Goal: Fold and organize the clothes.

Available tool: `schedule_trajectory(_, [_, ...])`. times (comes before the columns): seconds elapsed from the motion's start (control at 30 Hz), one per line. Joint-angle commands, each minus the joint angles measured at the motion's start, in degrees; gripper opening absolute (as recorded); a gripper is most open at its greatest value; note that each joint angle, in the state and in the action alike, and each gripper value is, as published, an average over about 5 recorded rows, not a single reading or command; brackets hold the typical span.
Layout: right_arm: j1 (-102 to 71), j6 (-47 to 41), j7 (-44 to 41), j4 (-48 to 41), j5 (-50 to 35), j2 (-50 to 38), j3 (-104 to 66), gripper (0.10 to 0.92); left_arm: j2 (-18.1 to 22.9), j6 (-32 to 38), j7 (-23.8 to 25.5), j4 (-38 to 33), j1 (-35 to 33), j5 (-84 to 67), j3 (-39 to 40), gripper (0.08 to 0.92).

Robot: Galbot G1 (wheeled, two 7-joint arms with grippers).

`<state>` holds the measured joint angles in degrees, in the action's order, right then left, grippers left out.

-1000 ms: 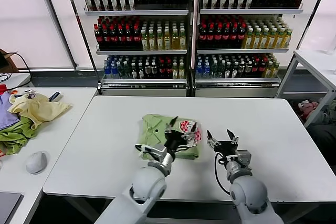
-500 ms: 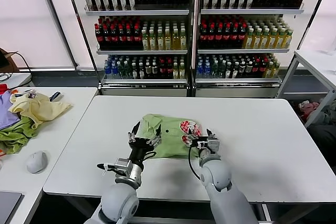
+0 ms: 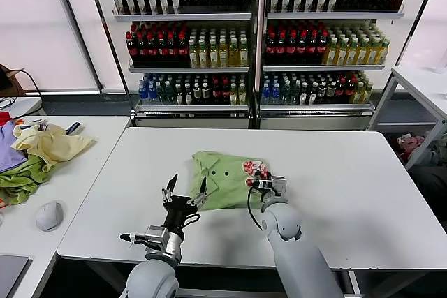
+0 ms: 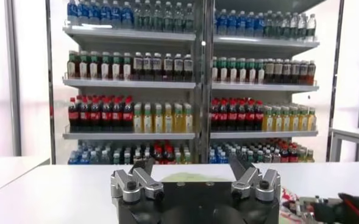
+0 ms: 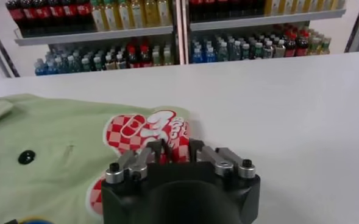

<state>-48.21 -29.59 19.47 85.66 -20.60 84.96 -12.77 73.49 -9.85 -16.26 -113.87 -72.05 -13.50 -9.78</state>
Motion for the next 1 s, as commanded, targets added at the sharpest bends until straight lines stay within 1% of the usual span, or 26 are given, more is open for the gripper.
schedule_trajectory(0.03, [3.7,1.6,-4.3,-4.5,2.5,-6.1,-0.4,0.319,-0.2,0.2,-0.2,-2.0,-3.1,0.6,-1.0,0.823])
schedule_trajectory(0.13, [5.4,4.1,-7.5,-6.3,5.5,-9.6,-1.0,0.235,-0.1,0.3,-0.1,-2.1,-3.4,1.1,-0.8,0.823])
schedule_trajectory(0.27, [6.9,9.3,-12.4,-8.9,10.6,-13.2,-1.9,0.154,0.0,0.3,0.0,-2.0,-3.2,1.9,-0.5,0.823])
schedule_trajectory(0.37, [6.1,13.8,-15.2,-8.5,12.1,-15.0,-2.7,0.131,0.1,0.3,0.1,-2.0,-3.1,2.5,-0.2,0.823])
schedule_trajectory(0.43, [4.4,17.5,-15.5,-6.8,12.5,-15.6,-3.5,0.142,0.1,0.3,0.2,-2.0,-3.1,2.9,-0.1,0.823])
schedule_trajectory(0.5, [1.7,21.4,-14.6,-4.1,12.8,-15.9,-4.7,0.169,0.2,0.4,0.3,-2.1,-3.2,3.4,0.0,0.823])
schedule_trajectory(0.67, [-7.2,27.7,-12.7,5.7,12.8,-16.0,-8.3,0.308,0.1,0.4,0.3,-2.2,-3.4,3.8,0.0,0.823])
schedule_trajectory(0.73, [-11.4,28.3,-12.4,9.5,12.3,-16.0,-10.4,0.368,0.1,0.4,0.3,-2.1,-3.4,3.8,0.0,0.823])
schedule_trajectory(1.0, [-24.8,25.9,-13.1,22.9,9.7,-15.8,-17.9,0.593,0.5,0.3,0.4,-2.2,-3.9,4.3,0.1,0.823])
